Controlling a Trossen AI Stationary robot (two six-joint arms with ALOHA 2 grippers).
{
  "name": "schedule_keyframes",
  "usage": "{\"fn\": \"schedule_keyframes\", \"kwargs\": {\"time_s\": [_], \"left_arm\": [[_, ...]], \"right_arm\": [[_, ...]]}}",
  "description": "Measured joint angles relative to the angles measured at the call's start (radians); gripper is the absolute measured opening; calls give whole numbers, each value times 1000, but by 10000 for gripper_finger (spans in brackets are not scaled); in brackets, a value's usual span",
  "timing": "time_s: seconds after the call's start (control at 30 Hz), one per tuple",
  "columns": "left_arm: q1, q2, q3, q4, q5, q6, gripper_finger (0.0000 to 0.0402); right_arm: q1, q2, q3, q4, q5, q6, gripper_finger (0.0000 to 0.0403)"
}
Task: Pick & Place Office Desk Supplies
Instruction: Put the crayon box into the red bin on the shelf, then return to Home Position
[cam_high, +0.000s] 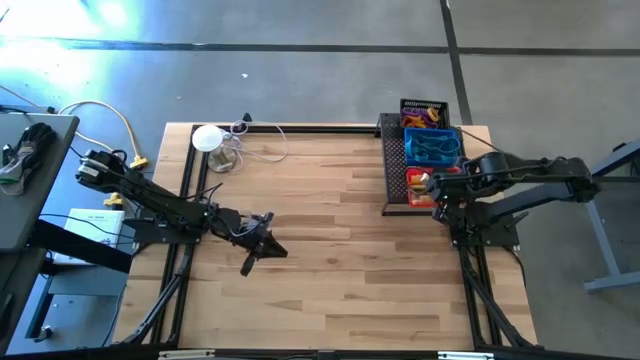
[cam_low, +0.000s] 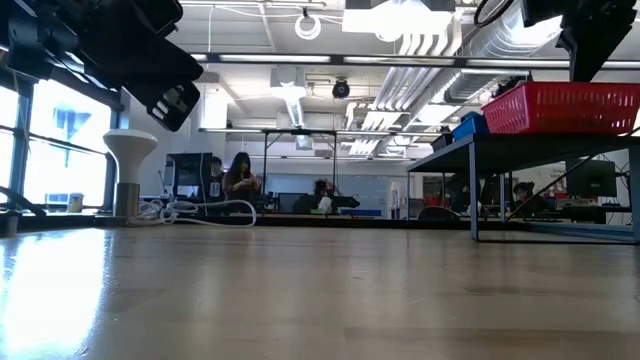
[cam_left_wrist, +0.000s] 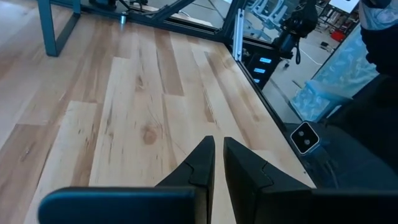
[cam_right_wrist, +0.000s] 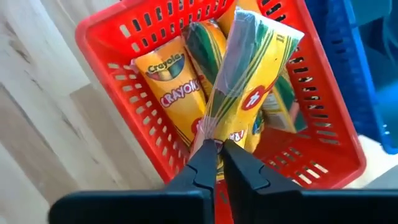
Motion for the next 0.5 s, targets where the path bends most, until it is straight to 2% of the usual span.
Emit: {"fn": "schedule_keyframes", "kwargs": {"time_s": [0.1, 0.33, 0.5], "left_arm": [[-7, 0, 0, 0, -11, 0, 29], [-6, 0, 0, 23, -30, -1, 29], [-7, 0, 0, 43, -30, 22, 29]], "right_arm": [[1, -10, 0, -1, -3, 30, 33], [-7, -24, 1, -2, 124, 10, 92], [-6, -26, 16, -2, 210, -6, 102]]}}
